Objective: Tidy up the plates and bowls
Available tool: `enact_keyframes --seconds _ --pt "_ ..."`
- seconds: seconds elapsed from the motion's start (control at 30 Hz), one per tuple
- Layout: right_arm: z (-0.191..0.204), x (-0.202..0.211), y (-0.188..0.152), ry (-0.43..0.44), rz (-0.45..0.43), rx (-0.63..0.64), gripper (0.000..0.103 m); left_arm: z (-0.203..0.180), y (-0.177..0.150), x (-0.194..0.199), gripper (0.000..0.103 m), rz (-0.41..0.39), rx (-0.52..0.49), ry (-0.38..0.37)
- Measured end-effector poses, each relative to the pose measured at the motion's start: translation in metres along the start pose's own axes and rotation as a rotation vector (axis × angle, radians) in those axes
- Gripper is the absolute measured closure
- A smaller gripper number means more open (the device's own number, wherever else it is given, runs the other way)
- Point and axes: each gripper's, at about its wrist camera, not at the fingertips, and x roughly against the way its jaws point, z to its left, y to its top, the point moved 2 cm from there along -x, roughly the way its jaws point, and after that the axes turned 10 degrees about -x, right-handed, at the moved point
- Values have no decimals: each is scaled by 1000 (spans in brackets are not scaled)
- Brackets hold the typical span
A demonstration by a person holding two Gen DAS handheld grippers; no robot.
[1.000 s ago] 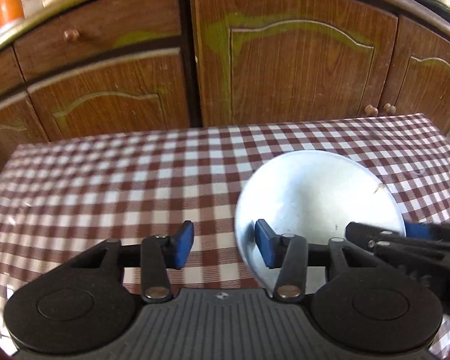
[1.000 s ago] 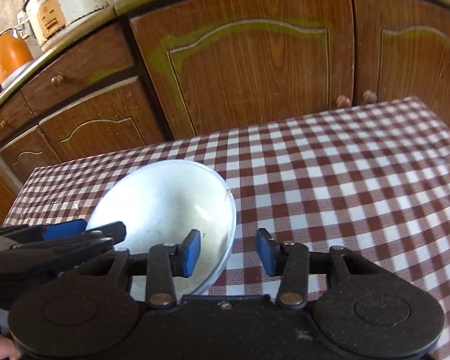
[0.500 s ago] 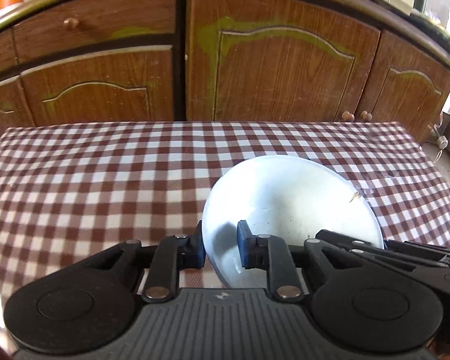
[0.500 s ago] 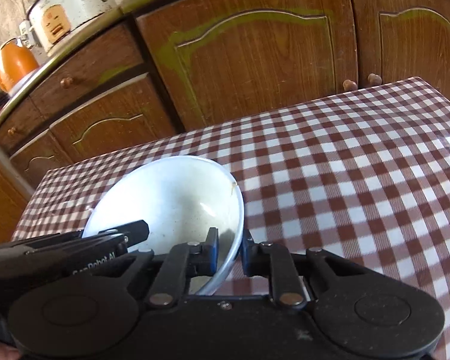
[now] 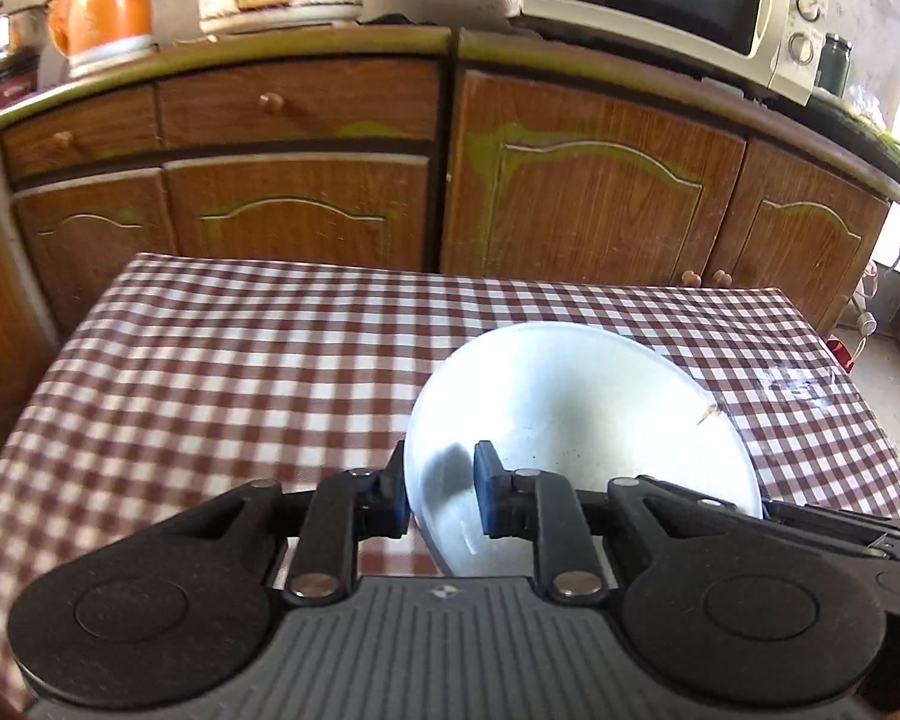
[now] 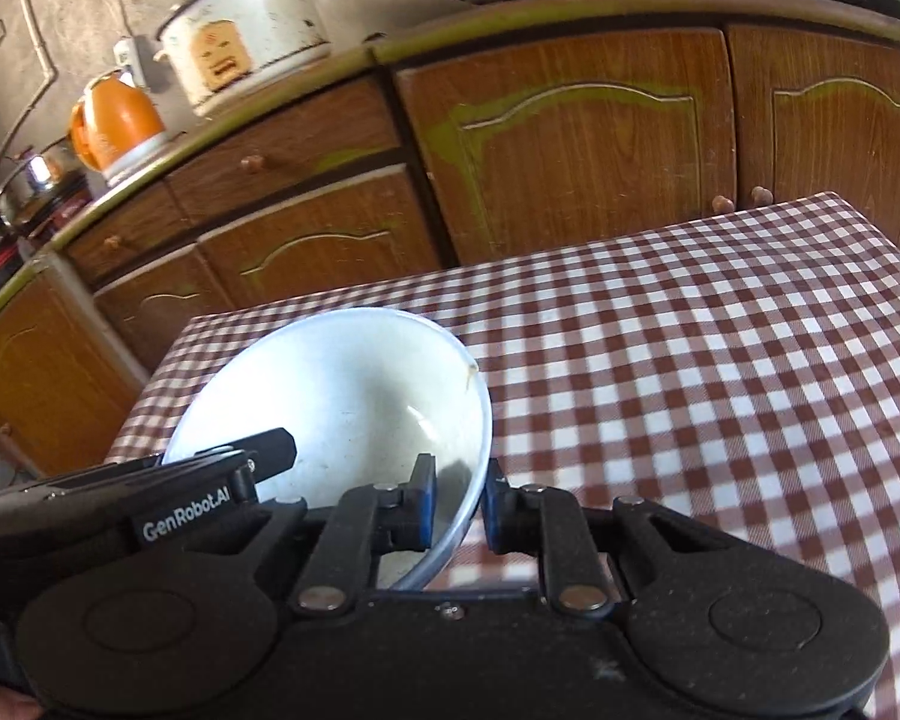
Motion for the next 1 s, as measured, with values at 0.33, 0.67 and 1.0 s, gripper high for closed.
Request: enact_keyframes --seconds 0.33,0.67,1.0 --pt "47 47 -18 71 -7 15 82 18 -4 58 82 -44 0 77" --pt "71 82 -35 111 -12 45 82 21 -19 99 82 -52 20 121" --pt "83 105 -58 137 5 70 82 31 -37 125 82 -42 42 148"
